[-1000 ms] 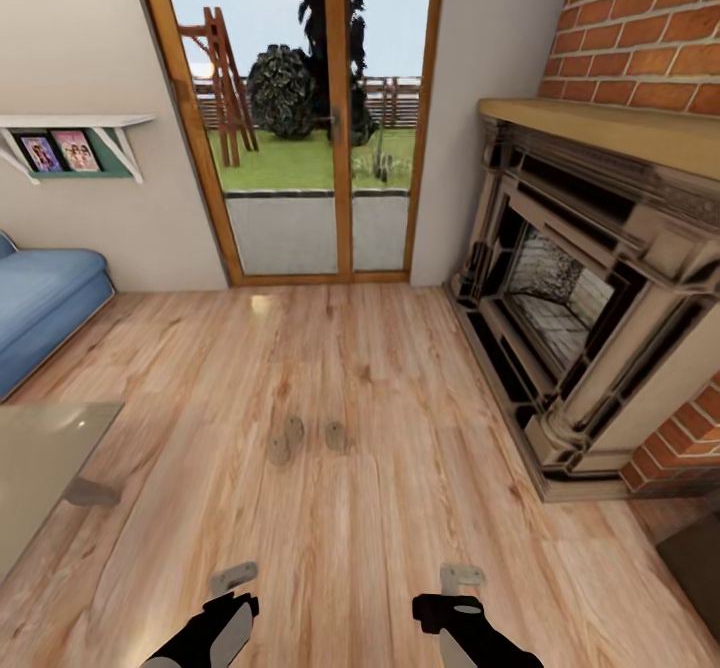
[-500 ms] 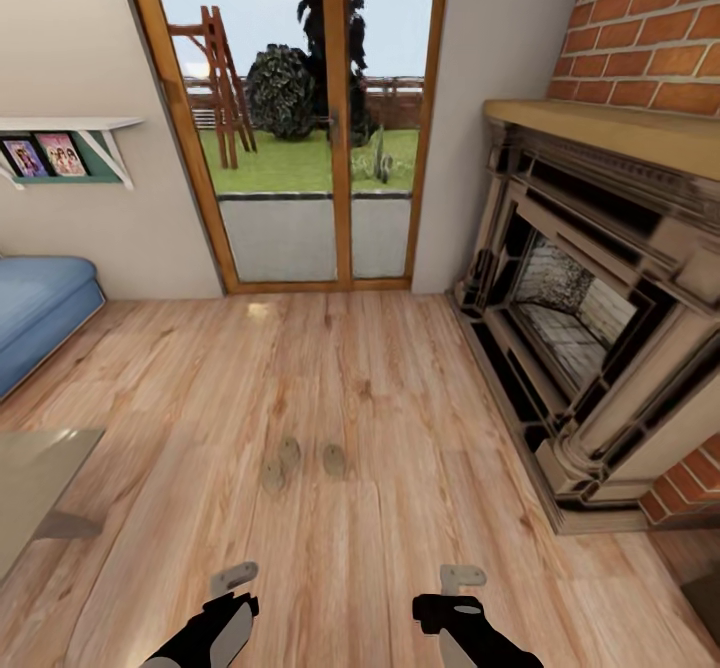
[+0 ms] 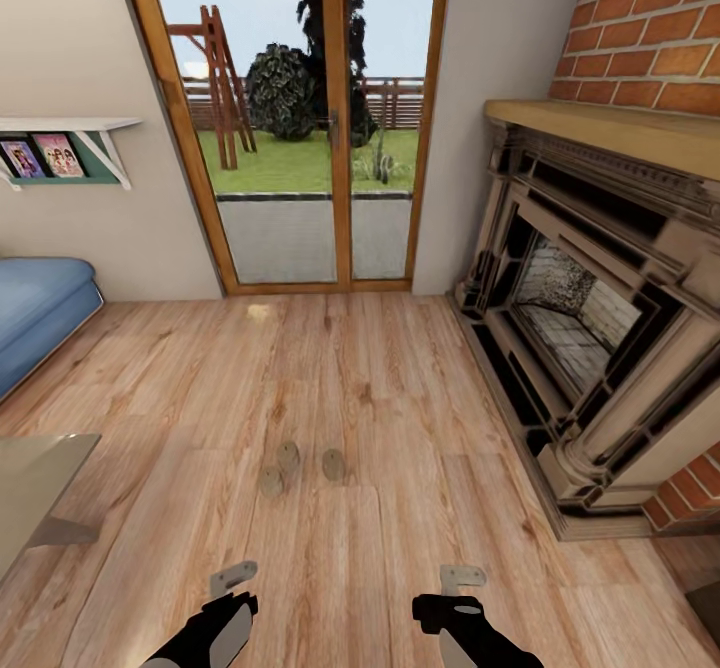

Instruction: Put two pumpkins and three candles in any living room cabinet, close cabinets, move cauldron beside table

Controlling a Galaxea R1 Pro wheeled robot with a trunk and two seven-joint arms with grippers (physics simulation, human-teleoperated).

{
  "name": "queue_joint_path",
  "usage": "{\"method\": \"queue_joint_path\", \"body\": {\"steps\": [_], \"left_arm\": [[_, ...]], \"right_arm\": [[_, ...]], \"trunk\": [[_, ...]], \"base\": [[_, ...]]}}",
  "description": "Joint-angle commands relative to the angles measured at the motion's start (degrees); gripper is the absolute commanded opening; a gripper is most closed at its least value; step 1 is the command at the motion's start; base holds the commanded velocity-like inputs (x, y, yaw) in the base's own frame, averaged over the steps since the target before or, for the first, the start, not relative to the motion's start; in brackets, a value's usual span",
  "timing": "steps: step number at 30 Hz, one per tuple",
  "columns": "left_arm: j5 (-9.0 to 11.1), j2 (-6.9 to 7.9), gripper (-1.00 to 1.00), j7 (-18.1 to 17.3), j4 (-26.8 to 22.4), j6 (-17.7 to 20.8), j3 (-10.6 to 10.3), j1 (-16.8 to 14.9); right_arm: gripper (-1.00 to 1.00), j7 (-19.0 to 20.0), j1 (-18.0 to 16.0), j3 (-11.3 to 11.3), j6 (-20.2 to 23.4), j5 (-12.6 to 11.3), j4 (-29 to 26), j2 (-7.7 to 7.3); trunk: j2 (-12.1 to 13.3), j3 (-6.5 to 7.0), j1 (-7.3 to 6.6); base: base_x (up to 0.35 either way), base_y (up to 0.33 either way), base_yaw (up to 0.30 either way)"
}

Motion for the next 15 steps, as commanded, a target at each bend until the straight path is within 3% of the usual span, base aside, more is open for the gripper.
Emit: {"method": "queue_joint_path", "body": {"steps": [1,8,15], "left_arm": [[0.3,0.02,1.00,0.4,0.1,0.3,-0.5,0.0],[0.2,0.02,1.00,0.4,5.9,0.1,-0.5,0.1],[0.4,0.09,1.00,0.4,10.8,-2.5,-0.5,2.1]], "right_arm": [[1.00,-0.5,-0.1,0.4,0.2,-0.5,-0.1,-0.06],[1.00,0.4,0.0,0.4,0.3,-0.9,-0.1,-0.02],[1.00,3.8,-0.1,0.2,0.2,-1.0,0.1,-0.10]], "trunk": [[-0.1,-0.07,0.01],[-0.1,-0.08,0.01],[-0.1,-0.17,0.01]], "base": [[0.000,0.000,0.000],[0.000,0.000,-0.014],[0.000,0.000,-0.219]]}}
